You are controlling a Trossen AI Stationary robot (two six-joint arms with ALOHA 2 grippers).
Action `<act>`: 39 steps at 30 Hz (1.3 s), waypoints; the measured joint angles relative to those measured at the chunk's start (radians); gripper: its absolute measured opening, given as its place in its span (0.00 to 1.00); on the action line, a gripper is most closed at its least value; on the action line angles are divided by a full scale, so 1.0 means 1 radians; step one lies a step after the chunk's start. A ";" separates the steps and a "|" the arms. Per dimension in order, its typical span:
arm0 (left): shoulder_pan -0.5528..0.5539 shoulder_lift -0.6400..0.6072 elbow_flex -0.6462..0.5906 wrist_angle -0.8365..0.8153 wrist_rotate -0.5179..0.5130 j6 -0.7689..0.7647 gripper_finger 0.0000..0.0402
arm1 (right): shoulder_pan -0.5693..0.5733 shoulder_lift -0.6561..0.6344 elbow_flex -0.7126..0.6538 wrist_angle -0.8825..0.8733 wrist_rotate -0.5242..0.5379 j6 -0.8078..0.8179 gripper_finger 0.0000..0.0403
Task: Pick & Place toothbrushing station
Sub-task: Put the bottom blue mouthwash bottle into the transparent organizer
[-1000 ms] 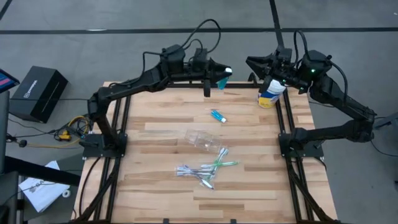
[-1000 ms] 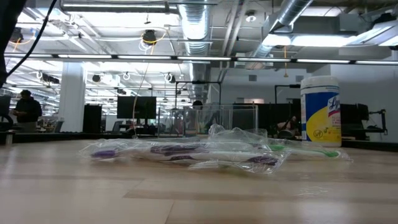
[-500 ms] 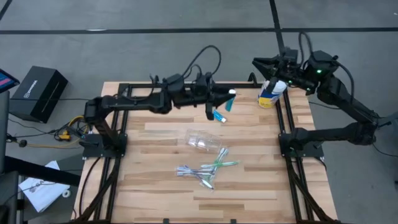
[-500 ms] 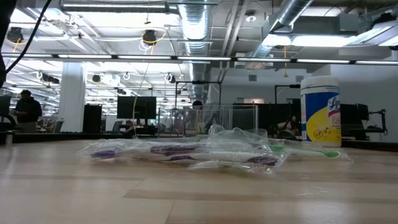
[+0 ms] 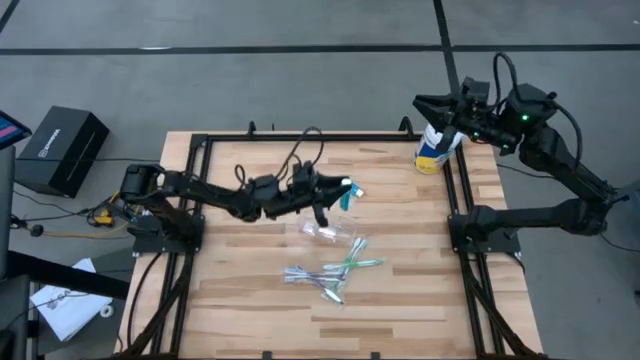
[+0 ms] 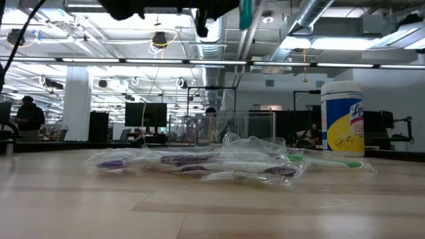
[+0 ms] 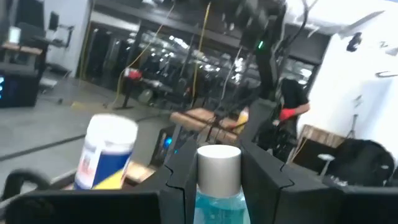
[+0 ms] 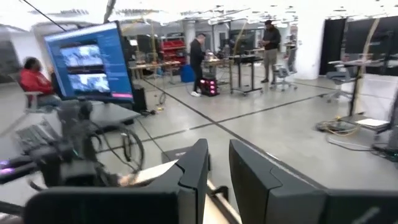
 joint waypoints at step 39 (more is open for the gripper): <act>-0.037 0.278 -0.398 0.622 -0.008 0.151 0.20 | 0.261 0.128 0.000 0.039 0.163 -0.102 0.15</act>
